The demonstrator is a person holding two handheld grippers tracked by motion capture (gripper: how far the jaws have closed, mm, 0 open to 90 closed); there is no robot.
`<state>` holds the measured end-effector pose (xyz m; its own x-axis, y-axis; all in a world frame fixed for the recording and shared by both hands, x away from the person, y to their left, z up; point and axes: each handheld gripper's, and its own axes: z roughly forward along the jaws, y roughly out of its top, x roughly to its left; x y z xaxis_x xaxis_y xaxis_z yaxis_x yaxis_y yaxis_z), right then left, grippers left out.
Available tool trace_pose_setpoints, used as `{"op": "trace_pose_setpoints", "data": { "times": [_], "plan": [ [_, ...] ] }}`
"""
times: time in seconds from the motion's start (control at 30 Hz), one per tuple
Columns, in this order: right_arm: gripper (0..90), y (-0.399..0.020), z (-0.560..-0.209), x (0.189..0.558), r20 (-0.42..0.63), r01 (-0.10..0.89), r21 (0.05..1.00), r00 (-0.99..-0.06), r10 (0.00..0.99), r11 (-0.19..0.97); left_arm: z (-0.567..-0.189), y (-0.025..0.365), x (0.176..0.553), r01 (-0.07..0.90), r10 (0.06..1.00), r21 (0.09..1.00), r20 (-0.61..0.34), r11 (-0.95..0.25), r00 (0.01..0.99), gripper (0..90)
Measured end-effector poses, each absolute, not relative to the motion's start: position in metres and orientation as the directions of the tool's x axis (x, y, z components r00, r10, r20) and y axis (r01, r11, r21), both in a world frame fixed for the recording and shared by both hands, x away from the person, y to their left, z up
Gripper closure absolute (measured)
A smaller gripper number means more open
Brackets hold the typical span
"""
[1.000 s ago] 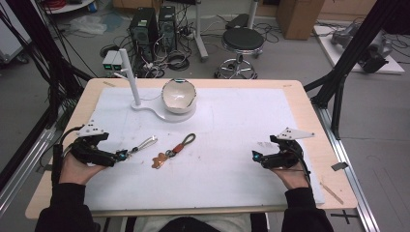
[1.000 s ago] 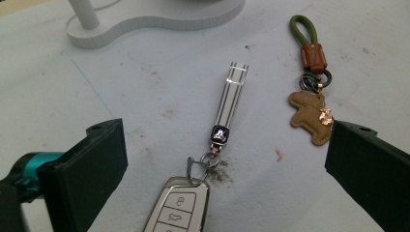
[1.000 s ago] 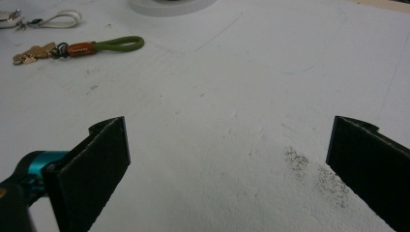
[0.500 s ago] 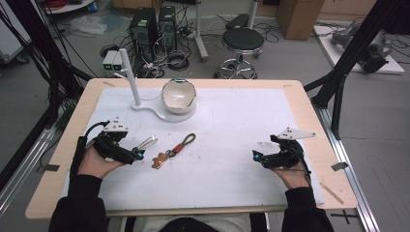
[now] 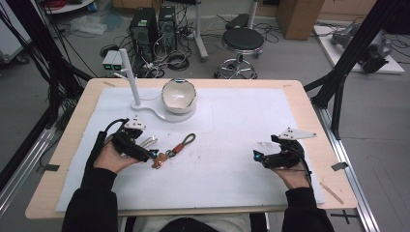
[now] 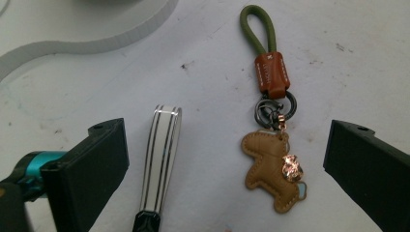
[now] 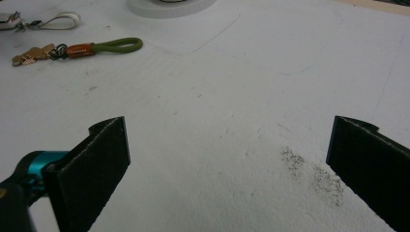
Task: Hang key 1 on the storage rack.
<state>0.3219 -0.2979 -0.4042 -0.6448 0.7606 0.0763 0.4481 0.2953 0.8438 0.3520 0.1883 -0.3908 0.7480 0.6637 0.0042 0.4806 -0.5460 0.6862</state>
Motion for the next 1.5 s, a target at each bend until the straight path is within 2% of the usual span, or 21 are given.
{"op": "trace_pose_setpoints", "data": {
  "times": [0.4,0.97,1.5],
  "plan": [
    [0.7,-0.3,-0.405,0.322,0.078,0.452,0.842,-0.64,0.764,0.293,-0.402,0.172,0.371,0.53,0.677,0.659,-0.042,-0.534,0.735,6.5],
    [0.6,-0.303,-0.404,0.319,0.079,0.449,0.846,-0.639,0.765,0.287,-0.409,0.123,0.39,0.492,0.631,0.632,-0.006,-0.599,0.776,13.6],
    [0.7,-0.304,-0.406,0.318,0.088,0.458,0.843,-0.635,0.768,0.282,-0.419,0.118,0.394,0.504,0.64,0.599,0.02,-0.623,0.768,18.0]
  ]
}}
